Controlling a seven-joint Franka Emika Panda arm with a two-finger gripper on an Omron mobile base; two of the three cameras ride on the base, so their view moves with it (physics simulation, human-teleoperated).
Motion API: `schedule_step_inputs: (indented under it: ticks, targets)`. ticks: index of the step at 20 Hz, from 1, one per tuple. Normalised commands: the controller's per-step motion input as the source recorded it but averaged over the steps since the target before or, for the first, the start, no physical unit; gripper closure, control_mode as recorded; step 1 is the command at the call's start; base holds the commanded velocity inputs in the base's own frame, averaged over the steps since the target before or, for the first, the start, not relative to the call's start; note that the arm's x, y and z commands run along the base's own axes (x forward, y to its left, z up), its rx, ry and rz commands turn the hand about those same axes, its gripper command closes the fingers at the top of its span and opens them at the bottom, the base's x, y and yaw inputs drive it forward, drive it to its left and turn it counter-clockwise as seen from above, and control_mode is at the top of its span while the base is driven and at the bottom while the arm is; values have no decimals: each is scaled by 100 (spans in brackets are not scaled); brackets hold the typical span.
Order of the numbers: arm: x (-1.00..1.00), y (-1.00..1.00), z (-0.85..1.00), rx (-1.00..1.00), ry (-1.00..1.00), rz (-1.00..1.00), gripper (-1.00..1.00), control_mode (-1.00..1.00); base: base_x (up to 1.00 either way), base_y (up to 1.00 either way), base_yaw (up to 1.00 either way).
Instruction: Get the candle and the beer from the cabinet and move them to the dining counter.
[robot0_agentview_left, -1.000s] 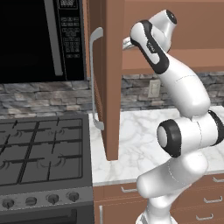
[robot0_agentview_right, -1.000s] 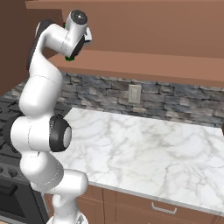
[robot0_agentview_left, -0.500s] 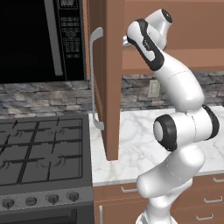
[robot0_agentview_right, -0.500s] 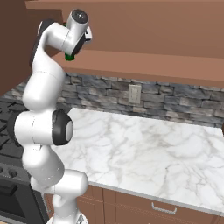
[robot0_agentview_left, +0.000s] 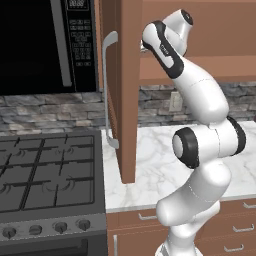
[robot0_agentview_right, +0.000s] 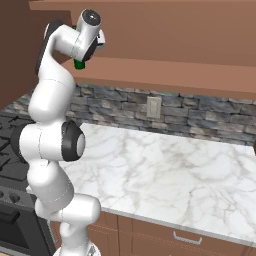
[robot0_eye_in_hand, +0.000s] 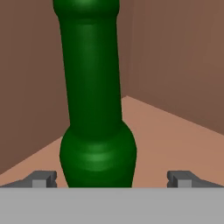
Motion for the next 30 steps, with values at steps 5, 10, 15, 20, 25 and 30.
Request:
schedule_step_inputs:
  ticks: [5, 10, 15, 20, 25, 30]
  targets:
    - [7, 8, 0, 0, 0, 0, -100, -100, 0, 0, 0]
    - [2, 10, 0, 0, 0, 0, -100, -100, 0, 0, 0]
    - [0, 4, 0, 0, 1, 2, -100, -100, 0, 0, 0]
    - [2, 1, -1, 0, 0, 1, -100, -100, 0, 0, 0]
    - [0, 0, 0, 0, 0, 0, -100, -100, 0, 0, 0]
    - [0, 0, 0, 0, 0, 0, -100, -100, 0, 0, 0]
